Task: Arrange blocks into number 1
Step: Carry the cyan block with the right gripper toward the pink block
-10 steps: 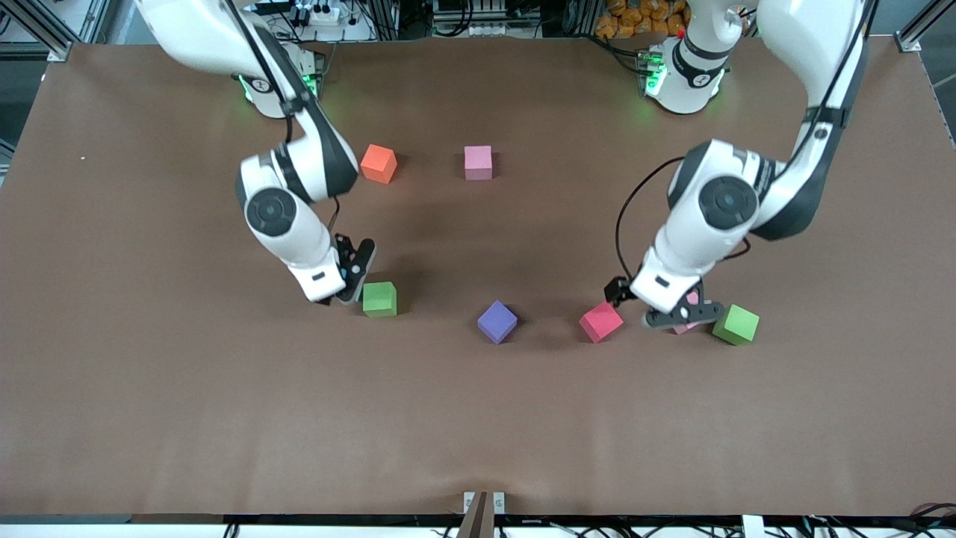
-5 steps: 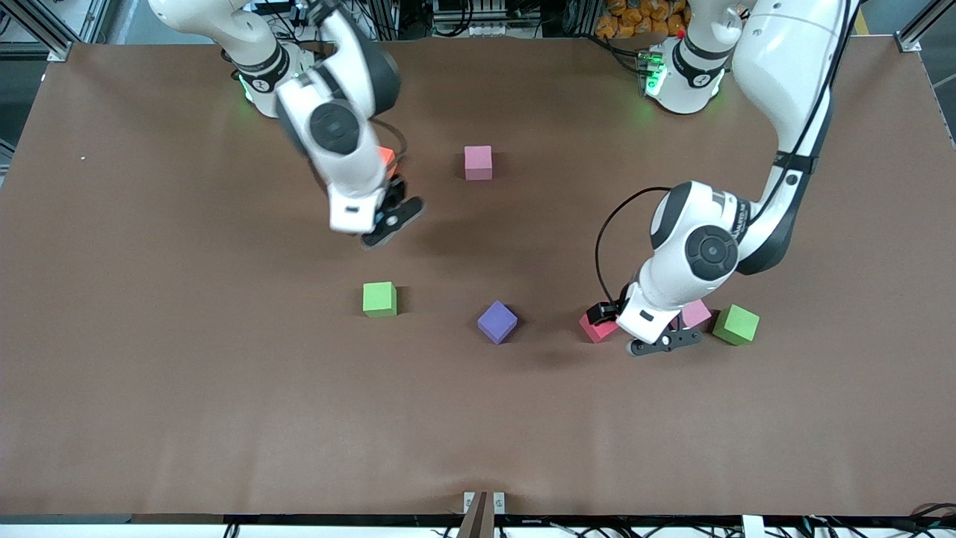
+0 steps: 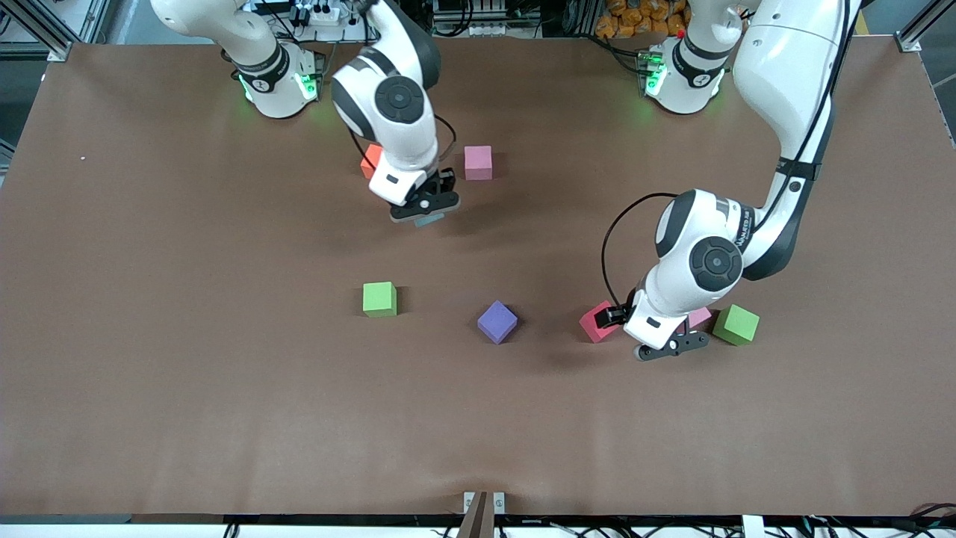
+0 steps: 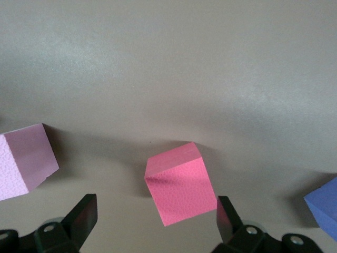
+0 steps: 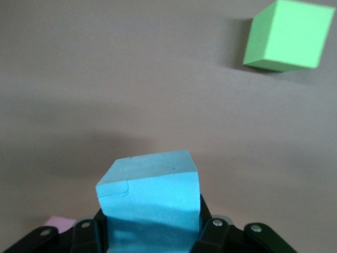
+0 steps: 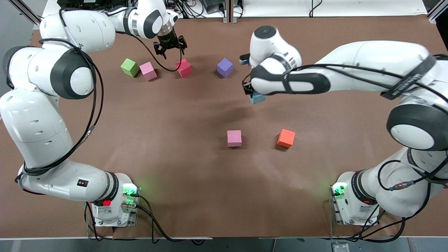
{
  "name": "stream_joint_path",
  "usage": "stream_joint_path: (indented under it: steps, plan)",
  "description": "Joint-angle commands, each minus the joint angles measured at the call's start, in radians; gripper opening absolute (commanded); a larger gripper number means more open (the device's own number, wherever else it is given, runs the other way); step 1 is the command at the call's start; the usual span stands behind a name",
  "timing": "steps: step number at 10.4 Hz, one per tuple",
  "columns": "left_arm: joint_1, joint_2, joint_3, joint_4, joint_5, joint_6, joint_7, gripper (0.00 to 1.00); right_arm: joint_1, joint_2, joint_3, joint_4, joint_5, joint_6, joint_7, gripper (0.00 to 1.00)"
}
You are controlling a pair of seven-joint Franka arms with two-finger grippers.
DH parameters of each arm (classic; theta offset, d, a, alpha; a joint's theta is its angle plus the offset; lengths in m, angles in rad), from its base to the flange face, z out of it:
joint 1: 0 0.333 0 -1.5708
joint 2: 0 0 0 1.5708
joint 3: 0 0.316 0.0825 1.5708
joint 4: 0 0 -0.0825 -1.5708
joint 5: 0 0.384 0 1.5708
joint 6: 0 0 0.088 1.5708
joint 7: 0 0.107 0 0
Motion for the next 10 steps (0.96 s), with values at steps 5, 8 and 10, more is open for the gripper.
stream_joint_path:
  steps: [5, 8, 10]
  plan:
    - [-0.016, 0.053, 0.012, 0.035, 0.029, -0.018, 0.070, 1.00, 0.132, 0.181, -0.003, 0.007, 0.108, 0.218, 0.210, 0.00]
    - [-0.021, 0.064, 0.012, 0.047, 0.029, -0.018, 0.073, 1.00, 0.178, 0.209, -0.003, 0.018, 0.139, 0.223, 0.211, 0.00]
    - [-0.024, 0.067, 0.010, 0.048, 0.027, -0.018, 0.073, 1.00, 0.195, 0.220, -0.003, 0.021, 0.144, 0.221, 0.239, 0.00]
